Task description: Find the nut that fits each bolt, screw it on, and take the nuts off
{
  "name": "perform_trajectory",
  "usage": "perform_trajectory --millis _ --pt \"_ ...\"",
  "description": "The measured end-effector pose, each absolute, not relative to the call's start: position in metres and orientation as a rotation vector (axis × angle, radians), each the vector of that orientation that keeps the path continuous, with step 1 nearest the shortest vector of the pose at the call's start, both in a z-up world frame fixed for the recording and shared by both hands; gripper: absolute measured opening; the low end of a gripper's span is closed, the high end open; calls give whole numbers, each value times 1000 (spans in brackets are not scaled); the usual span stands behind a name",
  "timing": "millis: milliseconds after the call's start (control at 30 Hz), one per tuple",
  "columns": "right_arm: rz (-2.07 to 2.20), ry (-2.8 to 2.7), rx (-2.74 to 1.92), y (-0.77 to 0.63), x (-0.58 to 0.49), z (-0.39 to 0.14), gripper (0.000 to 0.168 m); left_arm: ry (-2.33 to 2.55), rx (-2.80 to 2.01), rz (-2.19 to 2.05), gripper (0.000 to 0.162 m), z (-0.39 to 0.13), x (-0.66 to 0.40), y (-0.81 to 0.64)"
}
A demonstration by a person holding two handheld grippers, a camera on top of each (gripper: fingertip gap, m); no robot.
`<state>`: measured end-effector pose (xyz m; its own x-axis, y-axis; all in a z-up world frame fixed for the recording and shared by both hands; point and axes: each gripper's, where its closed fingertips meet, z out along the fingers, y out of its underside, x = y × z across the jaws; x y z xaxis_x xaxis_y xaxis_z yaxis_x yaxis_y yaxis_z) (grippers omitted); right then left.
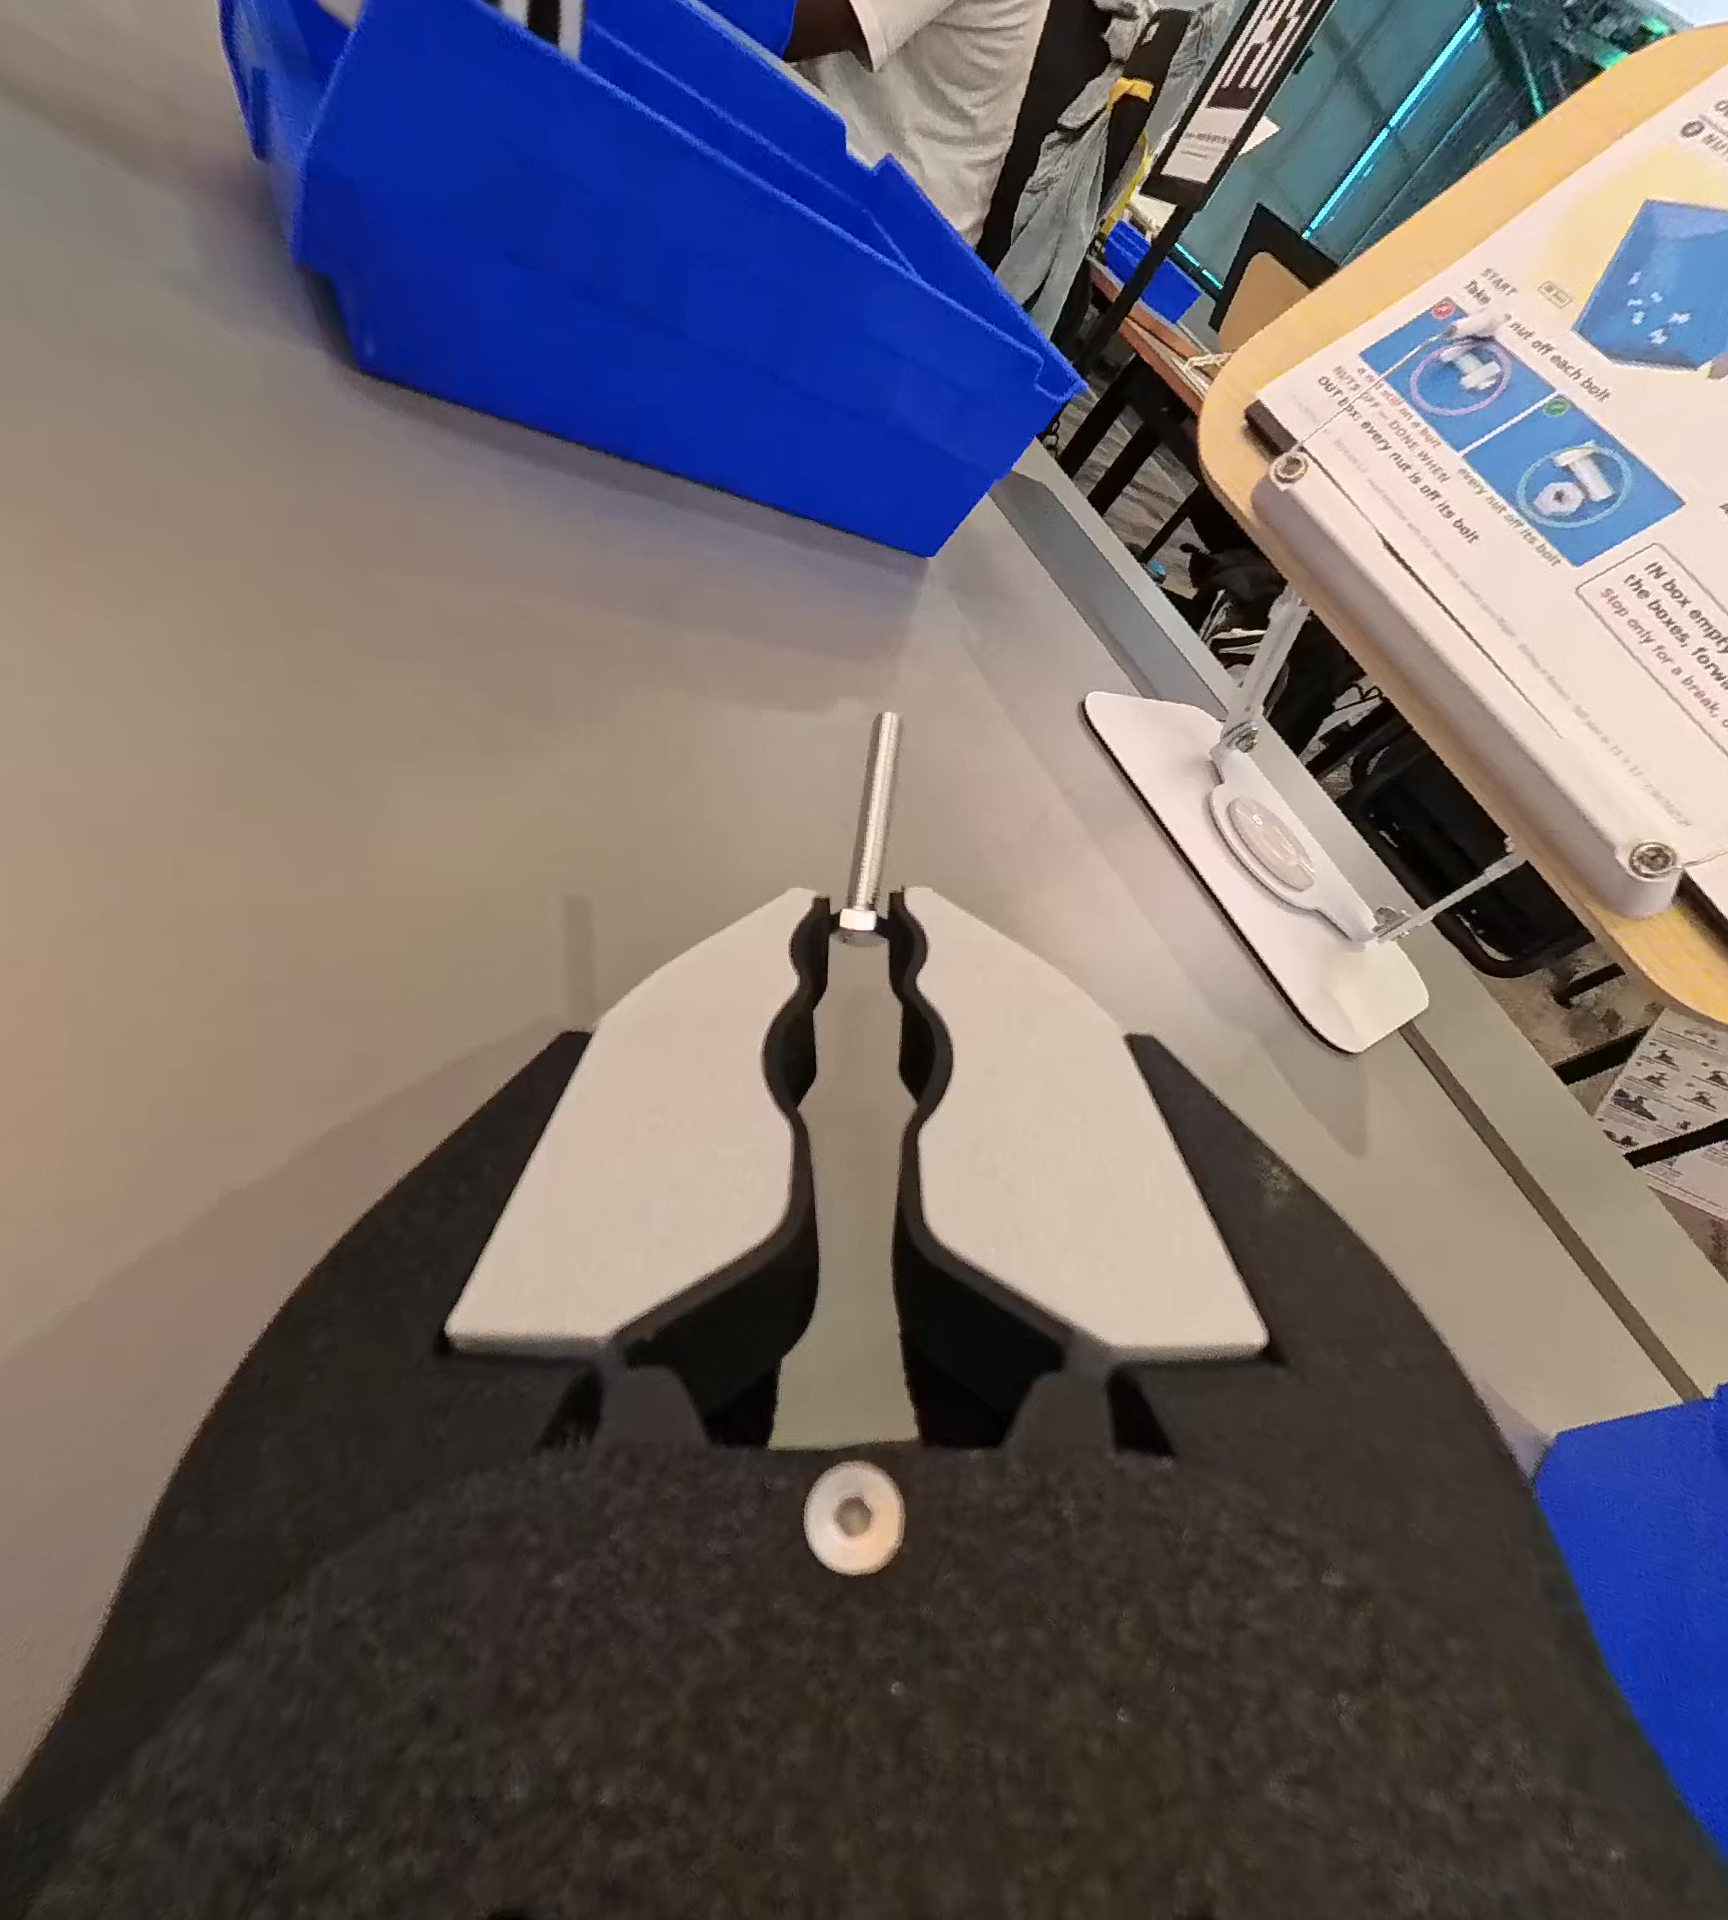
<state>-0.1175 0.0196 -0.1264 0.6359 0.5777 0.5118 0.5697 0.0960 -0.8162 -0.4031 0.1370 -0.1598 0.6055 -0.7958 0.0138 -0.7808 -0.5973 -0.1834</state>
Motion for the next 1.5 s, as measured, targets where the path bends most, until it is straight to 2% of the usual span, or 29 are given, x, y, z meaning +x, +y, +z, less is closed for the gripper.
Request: perform_trajectory --millis 300,400,433,633,700,767,833,900,1067,1200,1500 --pt "27 -988 -1554 17 -118 -125 11 1474 -2690 -48 31 -187 -405 142" --pt "26 -992 -1553 16 -119 -126 11 1519 -2652 -53 21 -191 -404 143" --pt "26 -993 -1553 16 -119 -126 11 1537 -2634 -59 10 -191 -403 142" --pt "59 -999 -1541 14 -123 -123 11 1457 -2608 -148 10 -185 -406 145" --pt "43 -1008 -1522 15 -124 -118 11 1311 -2551 -353 10 -159 -392 143" --pt "36 -1014 -1499 17 -126 -112 11 1140 -2411 -634 10 -111 -367 135" --pt "16 -1024 -1480 19 -130 -109 11 1114 -2197 -1003 9 -57 -327 103" --pt "-28 -1049 -1451 18 -135 -109 11 1140 -2056 -1291 10 -25 -289 65" --pt "-197 -1103 -1325 8 -141 -100 11 1192 -2077 -1617 10 -33 -216 21" --pt "-258 -1079 -1262 4 -138 -90 11 1207 -2177 -1695 10 -56 -182 19" --pt "-296 -1085 -1268 8 -132 -93 11 1195 -2254 -1857 10 -71 -153 16"
